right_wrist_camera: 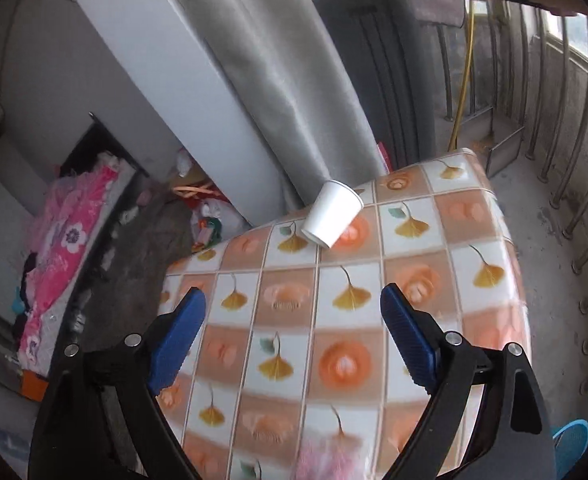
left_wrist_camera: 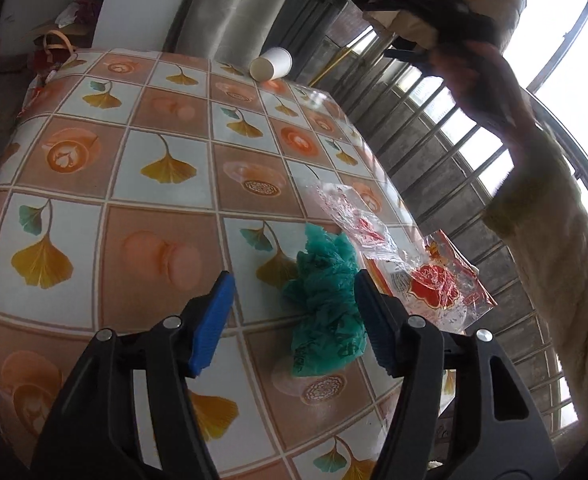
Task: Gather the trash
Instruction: 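Grasp the white paper cup with the right tool, then carry the green bag and paper cup with both tools over the wastebasket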
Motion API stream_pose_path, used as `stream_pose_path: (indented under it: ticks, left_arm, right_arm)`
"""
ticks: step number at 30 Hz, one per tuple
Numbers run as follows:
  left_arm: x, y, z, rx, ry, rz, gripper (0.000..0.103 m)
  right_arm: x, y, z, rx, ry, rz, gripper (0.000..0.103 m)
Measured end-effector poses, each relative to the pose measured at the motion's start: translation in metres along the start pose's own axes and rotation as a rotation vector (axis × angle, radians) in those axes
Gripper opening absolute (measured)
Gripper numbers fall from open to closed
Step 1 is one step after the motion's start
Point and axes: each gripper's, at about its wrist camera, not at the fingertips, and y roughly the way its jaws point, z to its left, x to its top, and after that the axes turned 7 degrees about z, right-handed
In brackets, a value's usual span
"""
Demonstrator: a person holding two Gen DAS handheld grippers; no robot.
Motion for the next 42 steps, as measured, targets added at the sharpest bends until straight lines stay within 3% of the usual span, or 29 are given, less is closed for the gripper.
stream_pose_path:
  ticks: [3,7,9,11,15,17,19,21,22,25,27,33,38,42]
  left_arm:
    - [-0.003,-0.015,0.014,0.015,-0.047,-0.023,0.06]
    - [-0.008,-0.03,0.032,0.047,-0.094,-0.034,0.06]
    - [-0.01,-0.034,0.043,0.064,-0.124,-0.034,0.06]
    - [-0.009,-0.037,0.055,0.055,-0.15,-0.037,0.06]
    - [-0.001,-0.033,0.07,0.078,-0.199,-0.078,0.06]
    - [0.014,-0.027,0.069,0.044,-0.211,-0.174,0.06]
    - [0.025,-0.01,0.062,0.073,-0.161,-0.251,0.06]
    - [0.034,0.012,0.054,0.14,-0.105,-0.209,0.059]
    - [0.035,0.017,0.052,0.133,-0.102,-0.2,0.059]
    - [0.031,0.024,0.051,0.025,-0.116,-0.18,0.06]
    - [0.03,0.032,0.053,0.04,-0.122,-0.138,0.06]
    - [0.024,0.039,0.062,-0.012,-0.183,-0.104,0.06]
    - [0.016,0.04,0.05,-0.107,-0.142,-0.062,0.06]
    - [0.01,0.042,0.029,-0.189,-0.047,0.015,0.061]
  right_arm:
    - [0.068,0.106,0.013,-0.108,0.106,0.091,0.087]
    - [0.114,0.202,0.012,-0.237,0.172,0.164,0.086]
    - [0.113,0.243,0.012,-0.313,0.157,0.262,0.064]
    - [0.104,0.255,0.007,-0.227,0.208,0.262,0.058]
    - [0.096,0.248,-0.002,-0.145,0.253,0.241,0.057]
    - [0.09,0.241,-0.01,-0.097,0.268,0.228,0.056]
    - [0.081,0.236,-0.013,-0.105,0.231,0.181,0.056]
    - [0.071,0.236,-0.016,-0.074,0.18,0.135,0.056]
    - [0.071,0.234,-0.015,-0.073,0.156,0.12,0.056]
    - [0.064,0.229,-0.006,-0.095,0.076,0.101,0.056]
    - [0.06,0.223,-0.007,-0.071,0.079,0.116,0.056]
    - [0.05,0.191,-0.01,-0.011,0.097,0.167,0.056]
    - [0.033,0.132,0.011,0.034,0.013,0.141,0.056]
    - [-0.004,0.08,0.024,0.114,-0.034,0.148,0.056]
